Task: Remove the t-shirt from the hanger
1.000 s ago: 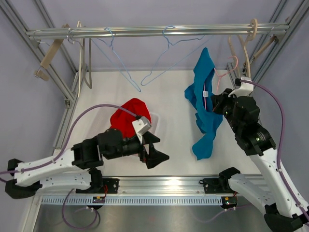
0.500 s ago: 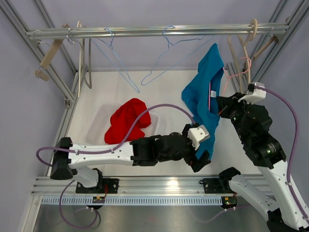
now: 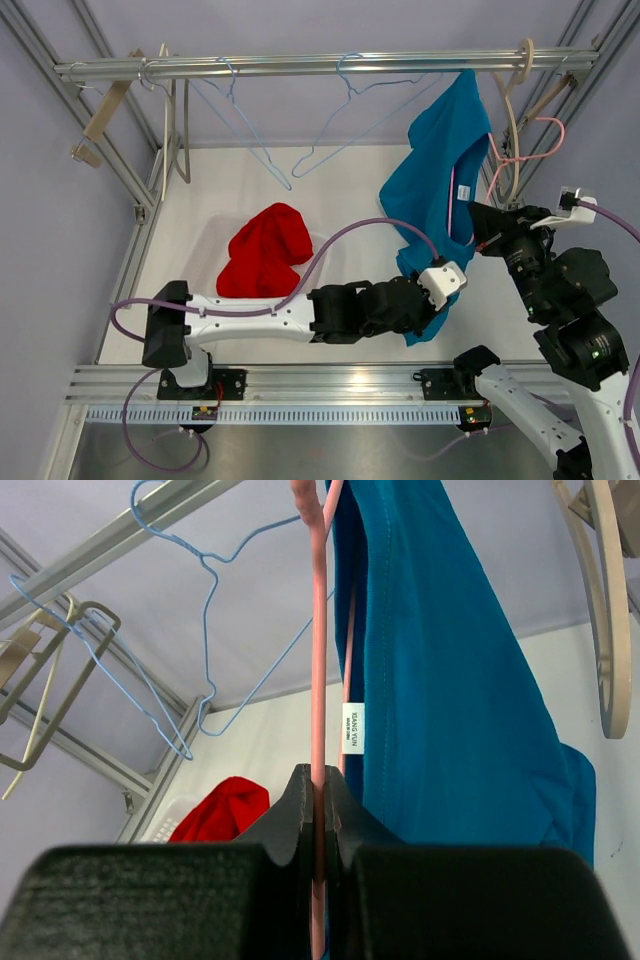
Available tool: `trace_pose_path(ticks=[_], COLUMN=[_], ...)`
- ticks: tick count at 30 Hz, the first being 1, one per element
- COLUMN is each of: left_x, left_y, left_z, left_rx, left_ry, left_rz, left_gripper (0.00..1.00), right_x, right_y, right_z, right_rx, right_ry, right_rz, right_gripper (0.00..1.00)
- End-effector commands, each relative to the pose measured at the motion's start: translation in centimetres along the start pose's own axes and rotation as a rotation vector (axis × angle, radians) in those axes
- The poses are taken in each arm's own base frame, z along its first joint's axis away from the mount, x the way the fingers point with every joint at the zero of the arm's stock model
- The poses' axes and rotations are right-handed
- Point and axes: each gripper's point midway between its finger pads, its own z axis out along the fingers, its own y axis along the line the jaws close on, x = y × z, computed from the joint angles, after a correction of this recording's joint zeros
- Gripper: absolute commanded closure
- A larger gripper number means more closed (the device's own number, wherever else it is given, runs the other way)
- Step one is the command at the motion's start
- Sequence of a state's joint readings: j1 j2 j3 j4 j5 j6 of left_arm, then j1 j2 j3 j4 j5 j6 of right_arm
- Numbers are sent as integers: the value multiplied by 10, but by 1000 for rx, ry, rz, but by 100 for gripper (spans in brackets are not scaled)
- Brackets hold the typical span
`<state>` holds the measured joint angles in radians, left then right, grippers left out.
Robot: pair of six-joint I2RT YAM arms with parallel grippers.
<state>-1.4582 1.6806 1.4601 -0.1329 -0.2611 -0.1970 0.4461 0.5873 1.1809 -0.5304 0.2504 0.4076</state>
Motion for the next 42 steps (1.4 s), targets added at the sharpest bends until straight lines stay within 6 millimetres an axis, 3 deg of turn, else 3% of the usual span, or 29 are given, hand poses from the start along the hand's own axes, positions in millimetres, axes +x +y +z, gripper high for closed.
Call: trace_pose_path(ticks=[1,3,4,7,8,10,12,13,15,19,21,23,29,32,34,35,38,39,41,42], left_x=[-27,-19,-9,2,16,25,40,45,52,43,28,13,-63,-101,-118,-141,-170,-176,-184,-188], left_y=[-21,-32,-33,-39,-36,-35,-33,-32,-27,-5,13,26,57,75,93,102,112,115,124,125], left_z=[-10,-17,-18,-29,-30,-32,-34,-35,-40,-62,-79,-92,-138,-146,-139,-142,-134,-133,-127,-126], left_rx=[28,38,36,45,39,39,38,33,14,-55,-119,-169,-274,-336,-375,-385,-426,-443,-498,-501], left_ry=[-86,-80,-62,-48,-22,-14,9,18,26,-17,-54,-94,-275,-349,-374,-425,-483,-494,-509,-524], left_rz=[5,29,38,24,22,-11,-26,-23,-13,5,24,47,79,113,115,107,133,145,160,153], left_gripper=[86,98,100,100,100,100,100,100,100,100,100,97,91,87,87,87,87,79,46,42], right_x=[-28,-31,-32,-43,-52,-69,-76,-90,-96,-103,-101,-88,-72,-79,-82,-83,-87,-88,-87,-86], right_y=[15,15,15,19,23,31,40,46,52,61,69,74,78,92,107,116,127,128,131,131], right_z=[-7,-4,-2,2,2,3,8,4,1,-30,-56,-69,-108,-135,-153,-163,-181,-186,-193,-195], right_rx=[-50,-47,-43,-40,-49,-59,-80,-95,-116,-193,-281,-338,-439,-543,-639,-704,-788,-802,-830,-837], right_ry=[-69,-81,-84,-105,-128,-158,-155,-184,-176,-185,-172,-121,-67,-82,-64,-52,-41,-42,-33,-32], right_rz=[5,-3,-6,-22,-24,-22,-27,-24,-29,-16,-8,1,30,62,81,81,96,99,105,108], right_gripper=[100,100,100,100,100,100,100,100,100,100,100,100,100,100,100,100,100,100,100,100])
